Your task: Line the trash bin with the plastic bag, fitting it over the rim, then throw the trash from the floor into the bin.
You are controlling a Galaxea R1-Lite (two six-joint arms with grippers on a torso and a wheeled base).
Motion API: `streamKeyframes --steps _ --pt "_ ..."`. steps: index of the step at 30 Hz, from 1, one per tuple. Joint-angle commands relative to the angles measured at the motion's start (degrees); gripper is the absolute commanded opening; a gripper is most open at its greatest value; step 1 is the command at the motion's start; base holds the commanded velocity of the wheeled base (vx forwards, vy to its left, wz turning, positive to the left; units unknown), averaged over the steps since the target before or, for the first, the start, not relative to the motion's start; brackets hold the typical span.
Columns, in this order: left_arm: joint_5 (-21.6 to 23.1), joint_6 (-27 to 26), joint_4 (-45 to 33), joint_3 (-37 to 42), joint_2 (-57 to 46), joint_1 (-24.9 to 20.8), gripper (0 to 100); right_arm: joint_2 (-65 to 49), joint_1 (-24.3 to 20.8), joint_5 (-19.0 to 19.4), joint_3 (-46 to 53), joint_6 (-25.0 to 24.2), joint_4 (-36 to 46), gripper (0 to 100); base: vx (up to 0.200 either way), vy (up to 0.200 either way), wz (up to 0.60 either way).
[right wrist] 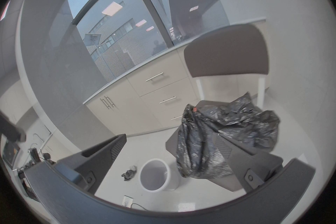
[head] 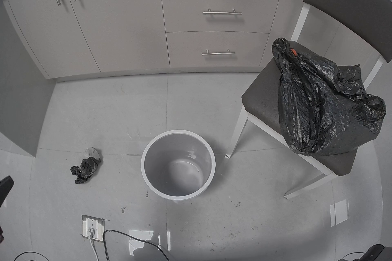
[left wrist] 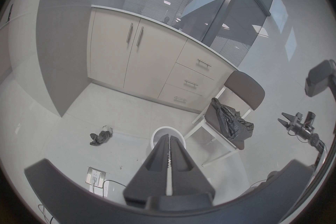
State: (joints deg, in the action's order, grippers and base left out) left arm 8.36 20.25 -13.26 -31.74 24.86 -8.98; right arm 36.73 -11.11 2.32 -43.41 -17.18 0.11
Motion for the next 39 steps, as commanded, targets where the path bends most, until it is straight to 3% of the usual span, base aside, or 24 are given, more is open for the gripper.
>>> streamKeyframes --steps 1,10,15,28,32,39 --pt "1.1 6.9 10.5 -8.1 30.4 -4.7 0 36.5 -22.8 -11.0 -14.2 -8.4 -7.5 100 0.0 0.0 0.0" --pt "1.3 8.1 17.0 -8.1 37.8 -9.6 0 45.9 -24.7 -11.9 -13.2 -8.3 -13.1 100 0.0 0.0 0.0" --pt "1.2 8.2 21.3 -7.9 40.4 -9.9 0 49.8 -23.9 -12.8 -13.5 -8.0 -18.5 100 0.0 0.0 0.0" --pt "0.9 7.2 24.9 -7.6 46.3 -8.5 0 52.0 -13.7 -17.5 -9.8 -6.6 -23.4 100 0.0 0.0 0.0" --pt "1.0 7.5 28.8 -7.6 48.6 -7.4 0 53.6 -11.7 -18.9 -8.6 -6.3 -29.3 100 0.0 0.0 0.0" --pt "0.0 7.3 31.0 -7.6 51.0 -7.4 0 55.7 -11.0 -21.7 -6.6 -4.6 -30.1 100 0.0 0.0 0.0"
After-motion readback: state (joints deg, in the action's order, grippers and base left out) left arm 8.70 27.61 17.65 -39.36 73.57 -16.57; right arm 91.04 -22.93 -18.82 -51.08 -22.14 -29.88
